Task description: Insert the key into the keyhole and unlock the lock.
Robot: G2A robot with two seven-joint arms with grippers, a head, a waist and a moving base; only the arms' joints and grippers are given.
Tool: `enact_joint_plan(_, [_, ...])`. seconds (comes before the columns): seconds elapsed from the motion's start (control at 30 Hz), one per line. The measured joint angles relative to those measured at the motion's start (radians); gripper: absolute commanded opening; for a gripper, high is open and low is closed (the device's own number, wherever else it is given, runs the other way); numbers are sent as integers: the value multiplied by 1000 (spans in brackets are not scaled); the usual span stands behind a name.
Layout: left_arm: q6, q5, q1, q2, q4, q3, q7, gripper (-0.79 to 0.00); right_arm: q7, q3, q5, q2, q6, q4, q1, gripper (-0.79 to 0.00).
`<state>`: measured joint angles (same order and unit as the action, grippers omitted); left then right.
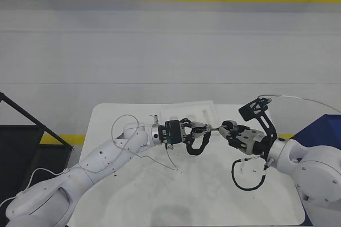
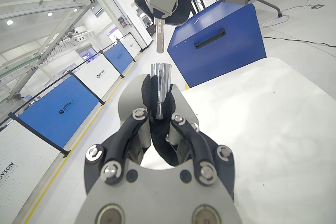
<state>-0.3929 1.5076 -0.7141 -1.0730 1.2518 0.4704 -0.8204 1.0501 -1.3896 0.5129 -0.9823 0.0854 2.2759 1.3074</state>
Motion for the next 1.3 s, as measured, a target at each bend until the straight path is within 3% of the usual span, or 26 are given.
enact_joint_plan(0.47, [-21, 39, -16, -28, -22, 37, -4, -785, -13, 45, 41, -2, 35, -16, -25, -785])
enact_joint_plan(1.3, [-75, 91, -55, -49, -30, 111, -27, -785, -34, 56, 40, -3, 46, -26, -33, -785])
